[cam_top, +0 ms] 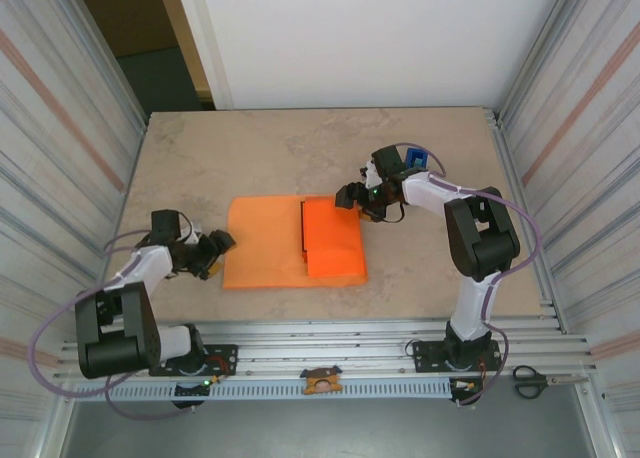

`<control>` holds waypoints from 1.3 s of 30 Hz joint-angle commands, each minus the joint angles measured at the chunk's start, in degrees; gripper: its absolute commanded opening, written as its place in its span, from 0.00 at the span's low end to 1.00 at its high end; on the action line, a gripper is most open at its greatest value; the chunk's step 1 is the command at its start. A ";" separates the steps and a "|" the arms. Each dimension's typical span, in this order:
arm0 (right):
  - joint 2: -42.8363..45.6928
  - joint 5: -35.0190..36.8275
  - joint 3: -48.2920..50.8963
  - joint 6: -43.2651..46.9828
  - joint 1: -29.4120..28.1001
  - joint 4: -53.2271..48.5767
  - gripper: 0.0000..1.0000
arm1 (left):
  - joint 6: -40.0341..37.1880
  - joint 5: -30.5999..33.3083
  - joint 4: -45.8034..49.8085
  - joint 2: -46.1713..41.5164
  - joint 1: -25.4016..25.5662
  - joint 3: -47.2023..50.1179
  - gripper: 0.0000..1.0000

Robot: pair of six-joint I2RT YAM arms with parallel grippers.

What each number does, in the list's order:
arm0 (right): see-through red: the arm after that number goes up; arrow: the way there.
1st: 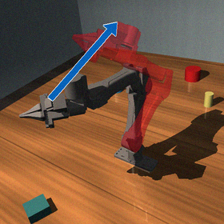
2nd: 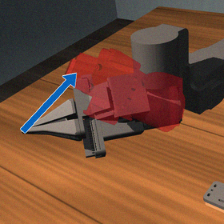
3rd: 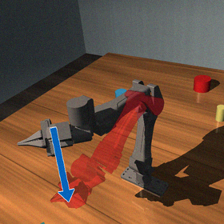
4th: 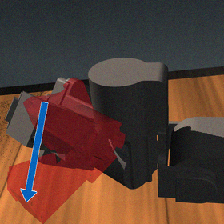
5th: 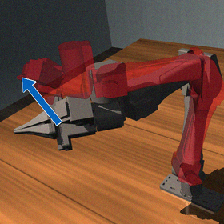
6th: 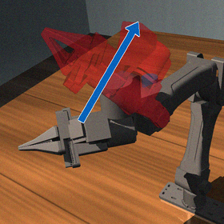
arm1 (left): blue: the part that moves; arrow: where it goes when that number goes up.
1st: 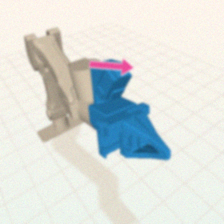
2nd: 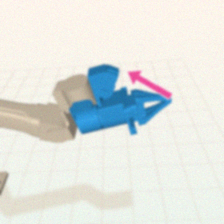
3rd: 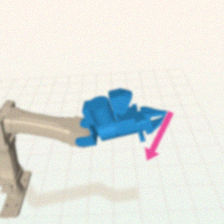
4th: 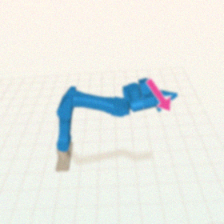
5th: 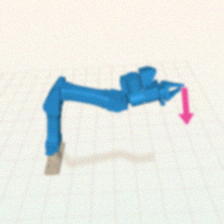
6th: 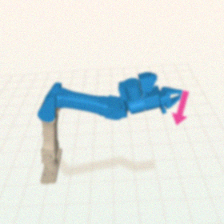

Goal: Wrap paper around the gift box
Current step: Second fold the wrapping paper around the gift box.

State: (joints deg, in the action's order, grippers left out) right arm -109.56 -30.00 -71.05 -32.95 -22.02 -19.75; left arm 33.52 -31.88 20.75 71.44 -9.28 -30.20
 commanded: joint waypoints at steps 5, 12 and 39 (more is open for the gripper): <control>-3.74 8.12 2.38 -0.62 -1.09 -8.55 0.76 | 1.34 3.00 2.65 -2.14 0.23 2.47 0.70; -3.69 8.19 2.72 -0.58 -1.09 -8.47 0.76 | -0.04 -3.44 -1.33 3.14 0.23 2.98 0.59; -3.75 8.03 2.47 -0.71 -1.23 -8.38 0.76 | 1.96 -0.04 1.21 1.51 0.40 1.51 0.57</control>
State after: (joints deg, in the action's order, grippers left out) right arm -109.56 -30.00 -71.02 -32.97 -22.02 -19.73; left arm 34.96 -36.10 18.20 75.09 -8.99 -28.05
